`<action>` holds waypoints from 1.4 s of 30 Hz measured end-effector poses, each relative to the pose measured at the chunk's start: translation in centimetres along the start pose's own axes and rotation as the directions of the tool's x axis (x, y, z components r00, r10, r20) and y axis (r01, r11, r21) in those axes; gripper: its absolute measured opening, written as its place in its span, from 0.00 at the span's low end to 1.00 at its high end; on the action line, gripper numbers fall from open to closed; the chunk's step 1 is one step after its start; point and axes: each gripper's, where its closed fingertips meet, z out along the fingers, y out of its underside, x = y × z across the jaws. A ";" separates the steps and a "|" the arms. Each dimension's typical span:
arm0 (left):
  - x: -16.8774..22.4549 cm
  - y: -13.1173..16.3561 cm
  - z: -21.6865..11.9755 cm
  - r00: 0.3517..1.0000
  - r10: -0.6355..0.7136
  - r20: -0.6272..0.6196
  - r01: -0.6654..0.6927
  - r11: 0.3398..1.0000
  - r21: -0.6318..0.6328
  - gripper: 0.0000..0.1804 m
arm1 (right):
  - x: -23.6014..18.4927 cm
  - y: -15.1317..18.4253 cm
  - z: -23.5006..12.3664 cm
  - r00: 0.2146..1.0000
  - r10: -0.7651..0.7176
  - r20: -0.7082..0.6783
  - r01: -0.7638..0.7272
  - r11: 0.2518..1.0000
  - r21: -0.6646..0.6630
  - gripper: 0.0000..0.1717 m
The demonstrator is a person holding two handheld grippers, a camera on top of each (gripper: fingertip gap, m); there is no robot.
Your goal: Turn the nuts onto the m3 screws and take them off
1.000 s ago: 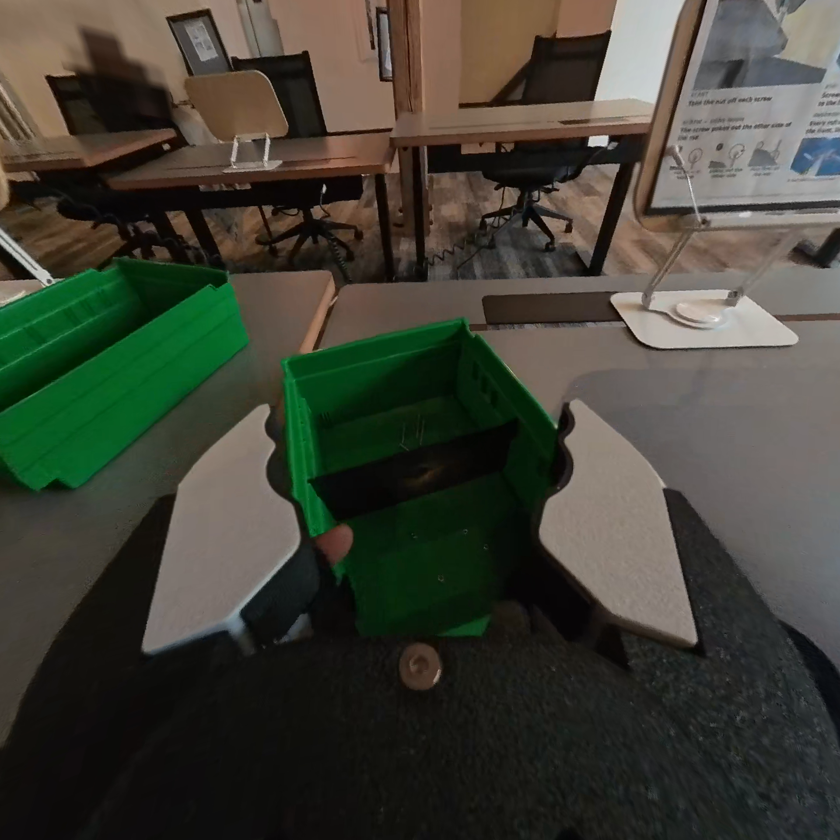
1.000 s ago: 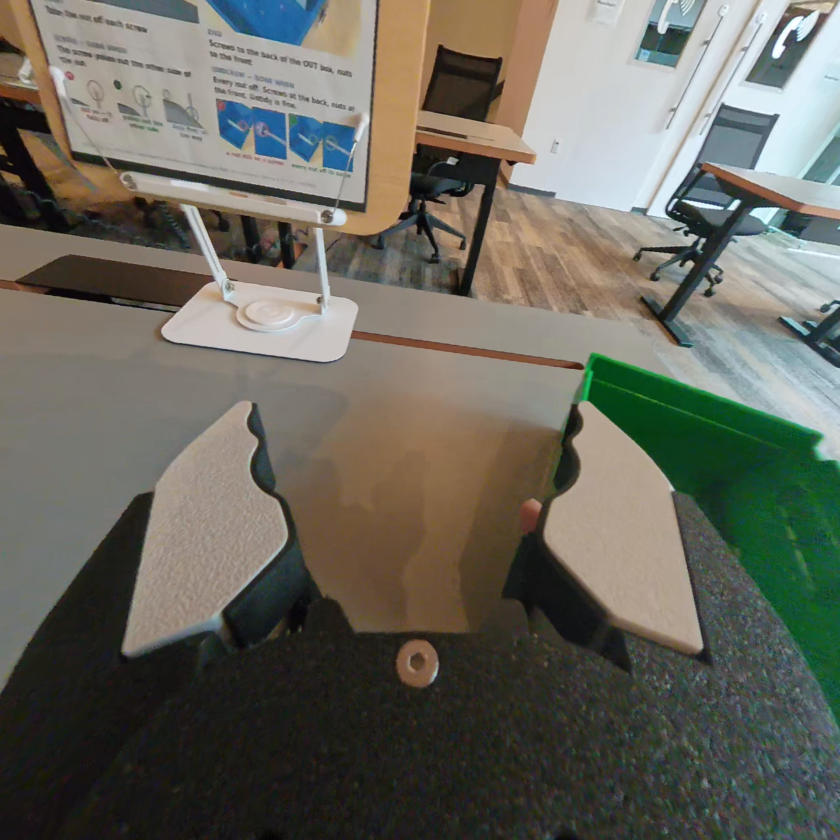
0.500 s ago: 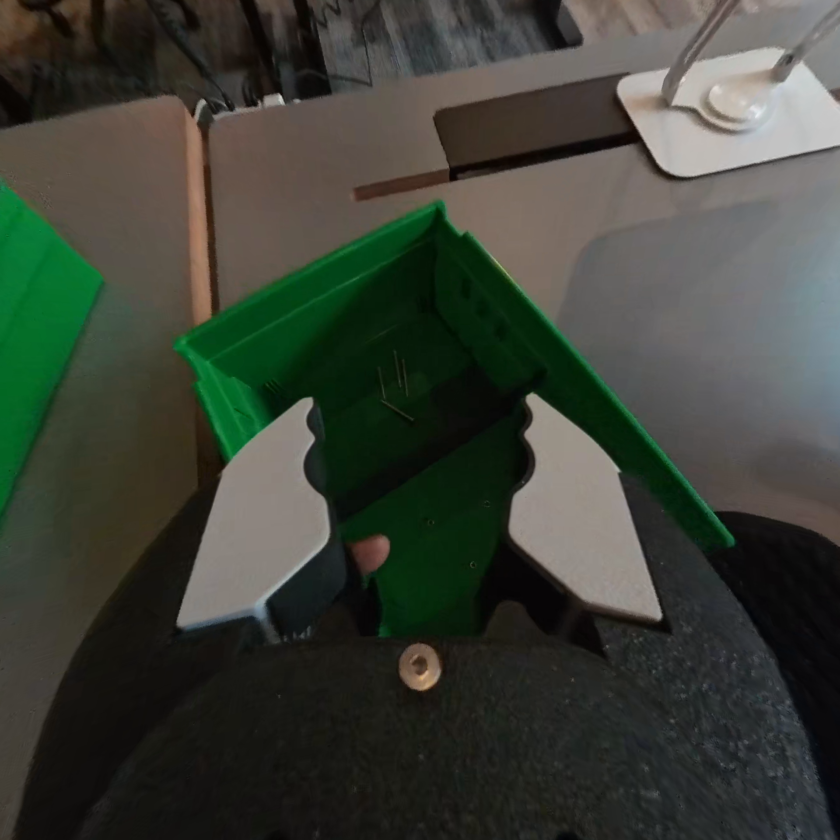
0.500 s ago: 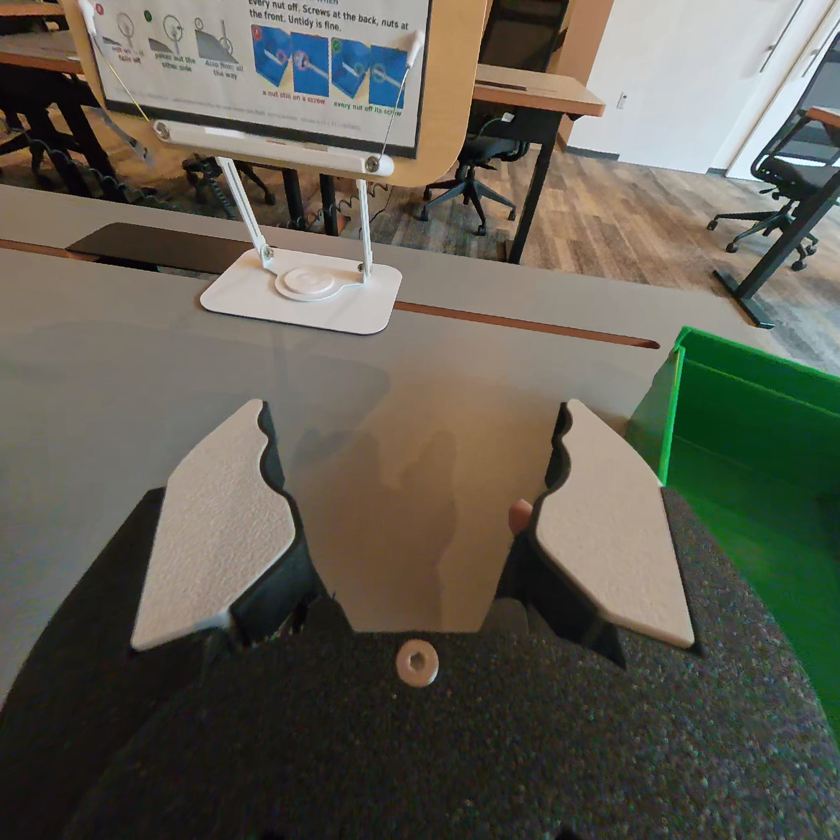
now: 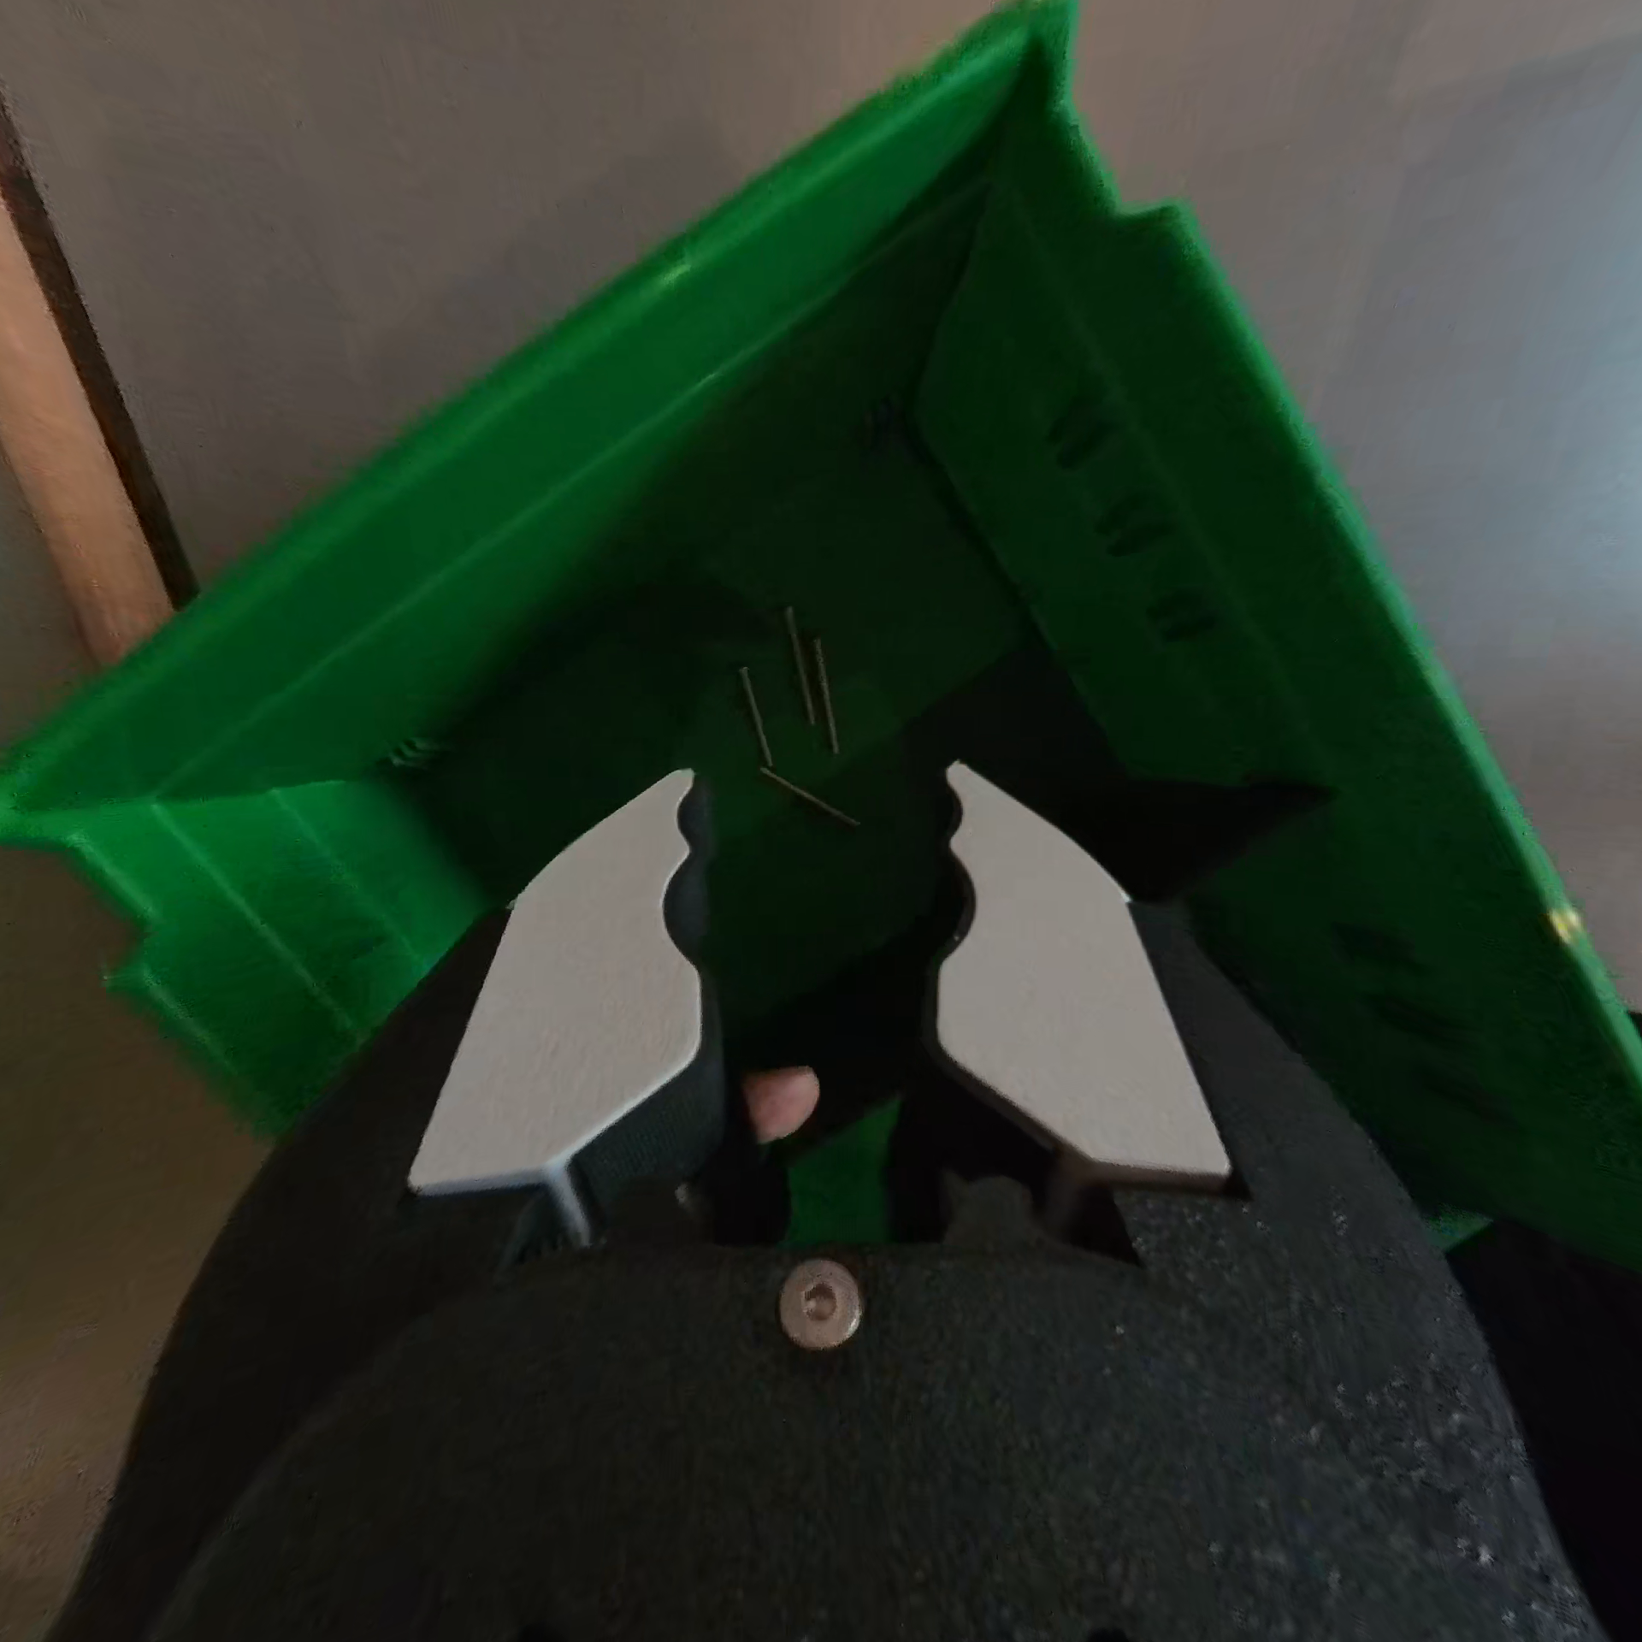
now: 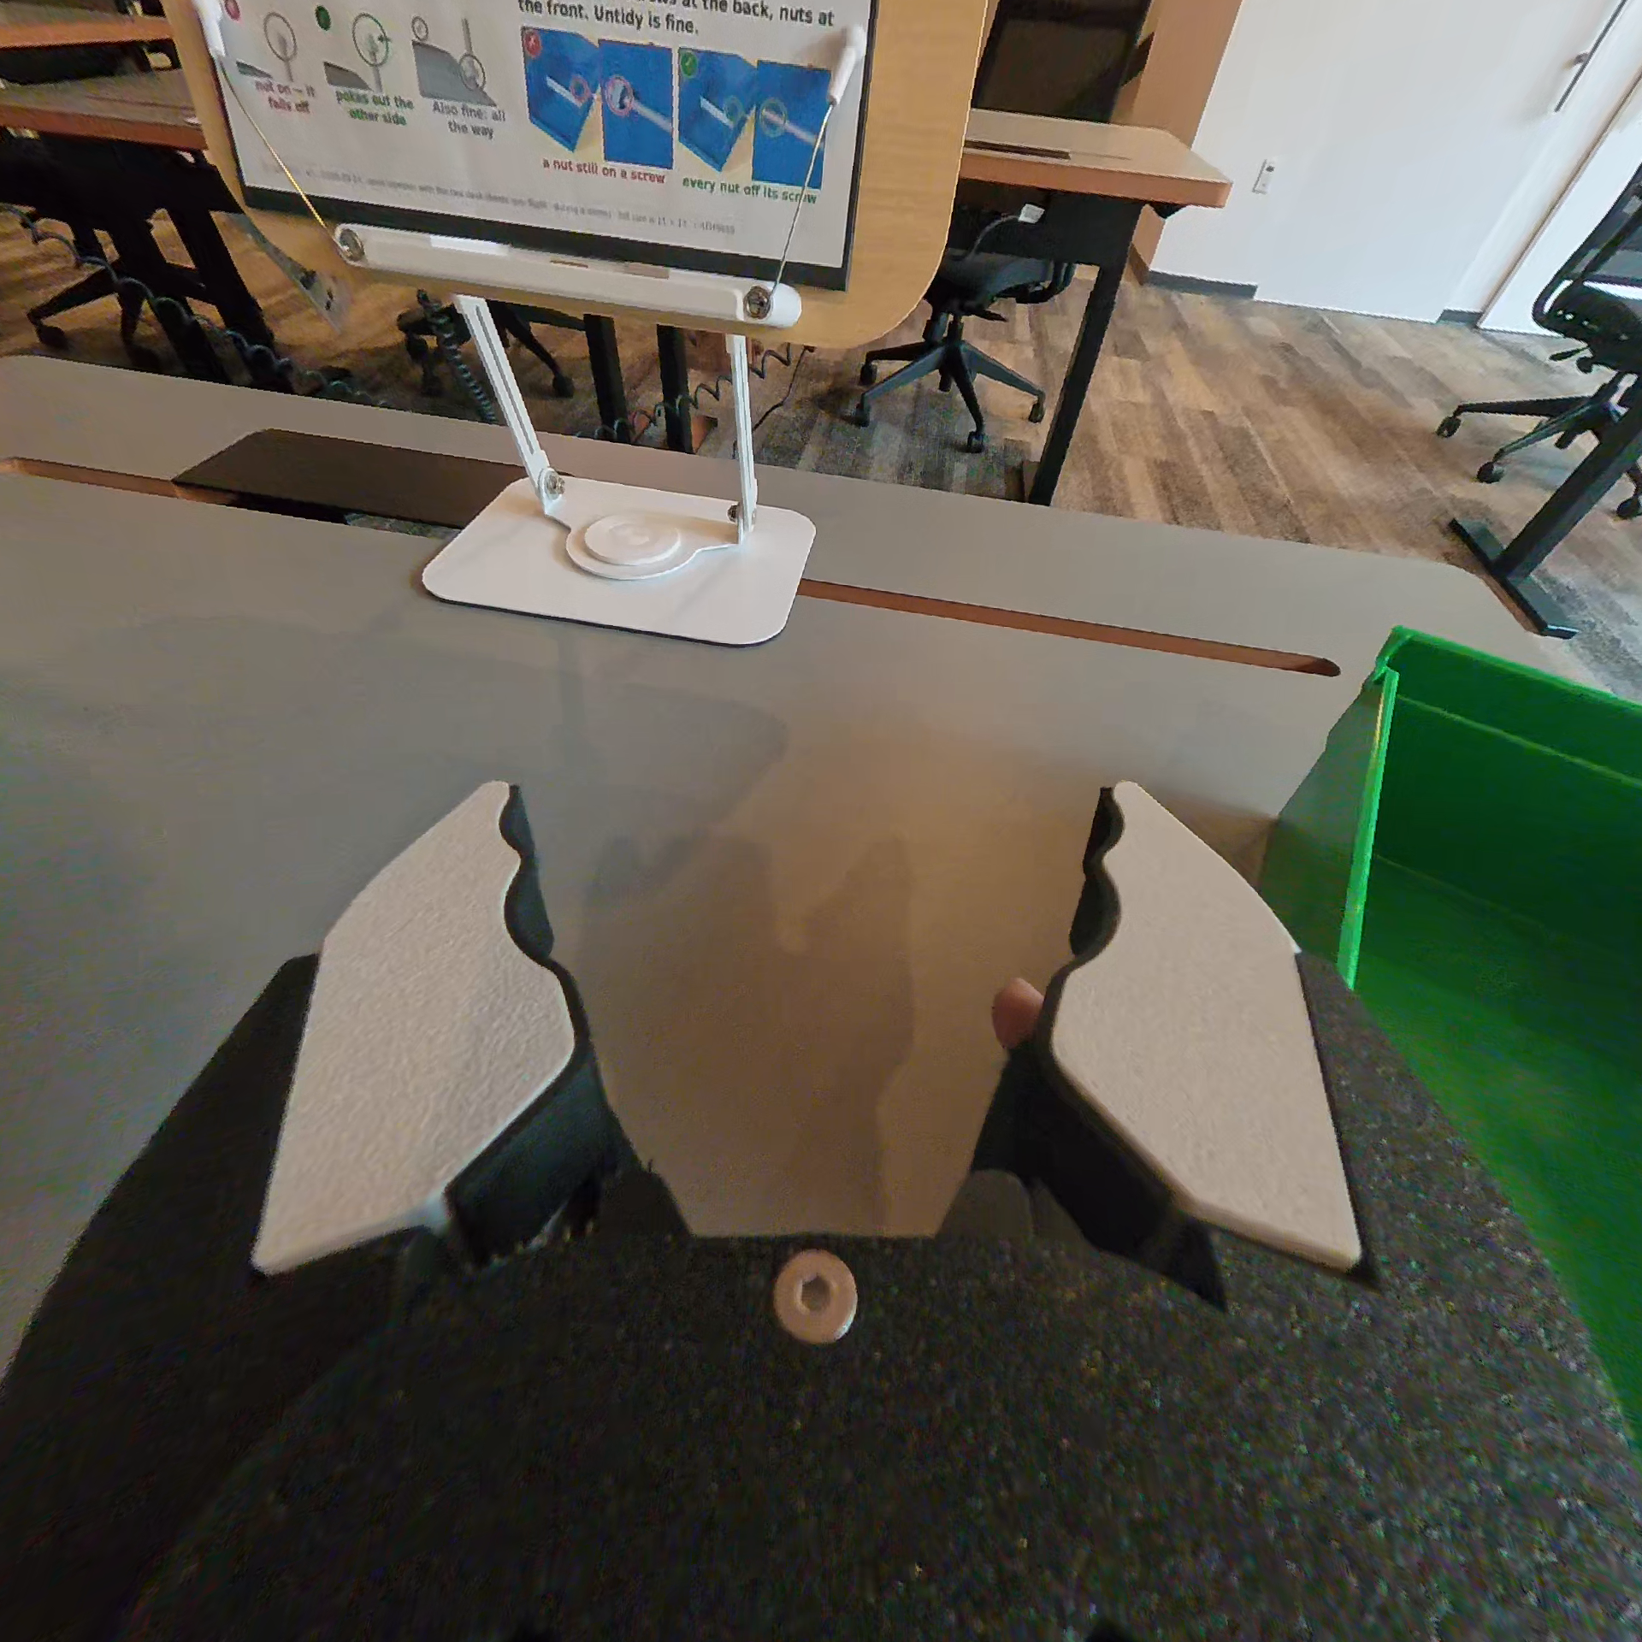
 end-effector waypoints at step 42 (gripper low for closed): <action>-1.9 1.4 6.6 0.999 0.018 0.028 -0.012 0.979 -0.204 0.03 | -0.1 -0.3 -0.1 1.000 0.002 0.005 -0.002 1.000 0.024 0.68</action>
